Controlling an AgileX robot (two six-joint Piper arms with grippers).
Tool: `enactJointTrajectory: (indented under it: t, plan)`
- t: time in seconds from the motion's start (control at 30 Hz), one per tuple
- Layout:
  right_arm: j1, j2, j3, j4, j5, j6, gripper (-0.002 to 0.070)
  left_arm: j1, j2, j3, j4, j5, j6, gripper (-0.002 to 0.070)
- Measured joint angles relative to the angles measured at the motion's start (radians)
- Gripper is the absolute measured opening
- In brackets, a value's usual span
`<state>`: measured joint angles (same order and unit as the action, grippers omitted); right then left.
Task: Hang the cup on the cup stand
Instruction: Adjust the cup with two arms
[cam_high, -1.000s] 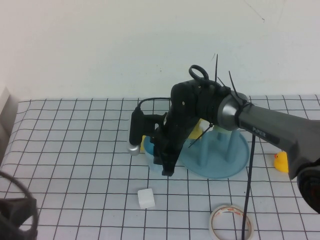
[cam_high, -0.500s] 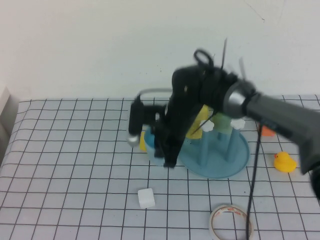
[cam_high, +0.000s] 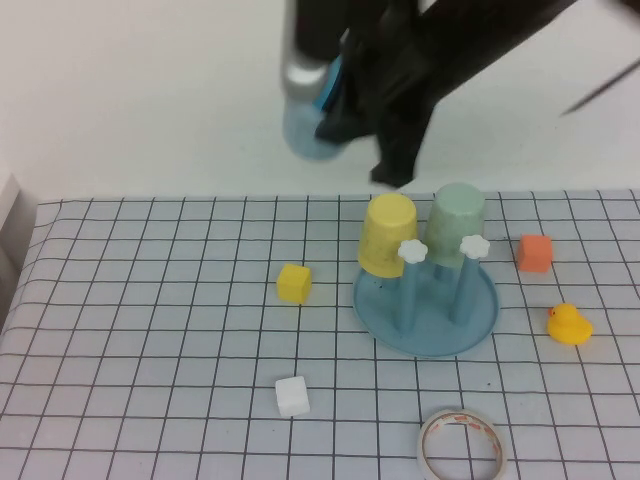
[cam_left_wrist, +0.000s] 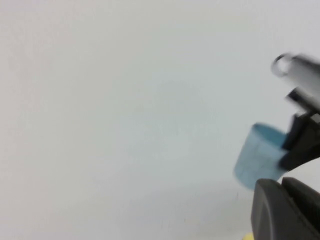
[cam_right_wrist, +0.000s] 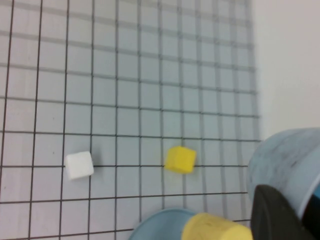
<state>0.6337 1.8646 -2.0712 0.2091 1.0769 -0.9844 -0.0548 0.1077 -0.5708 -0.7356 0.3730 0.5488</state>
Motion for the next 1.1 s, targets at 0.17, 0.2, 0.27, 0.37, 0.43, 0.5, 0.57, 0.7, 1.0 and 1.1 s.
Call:
enactJointTrajectory:
  t: [0.17, 0.2, 0.27, 0.37, 0.43, 0.5, 0.57, 0.7, 1.0, 1.1]
  plan:
    - [0.000, -0.161, 0.077, 0.004, 0.013, 0.000, 0.0021, 0.000, 0.000, 0.000, -0.022, -0.067, 0.000, -0.0001]
    - [0.000, -0.195, 0.108, 0.004, 0.011, 0.000, 0.0021, 0.000, 0.000, 0.000, -0.027, -0.078, -0.002, -0.0001]
    - [0.000, -0.259, 0.185, 0.004, -0.010, 0.000, 0.0021, 0.000, 0.000, 0.000, -0.061, -0.097, -0.004, -0.0001]
    - [0.000, -0.382, 0.440, 0.004, -0.130, 0.000, 0.0021, 0.000, 0.000, 0.000, -0.150, -0.109, -0.004, 0.0023]
    - [0.000, -0.444, 0.580, 0.012, -0.219, 0.000, 0.0021, 0.000, 0.000, 0.000, -0.181, -0.109, -0.004, 0.0069]
    - [0.000, -0.511, 0.727, 0.035, -0.338, 0.000, 0.0021, 0.000, 0.000, 0.000, -0.194, -0.100, -0.004, 0.0130]
    - [0.000, -0.572, 0.891, 0.071, -0.477, -0.006, 0.0021, 0.000, 0.002, 0.000, -0.200, -0.088, -0.004, 0.0206]
    - [0.000, -0.647, 1.152, 0.216, -0.718, -0.079, 0.0021, 0.000, 0.022, 0.000, -0.195, -0.064, 0.004, 0.0294]
    - [0.000, -0.696, 1.340, 0.449, -0.948, -0.177, 0.0020, 0.000, 0.166, 0.000, -0.175, -0.002, 0.042, 0.0323]
    - [0.000, -0.700, 1.340, 0.478, -0.975, -0.177, 0.0020, 0.000, 0.239, 0.000, -0.280, -0.004, 0.035, 0.0351]
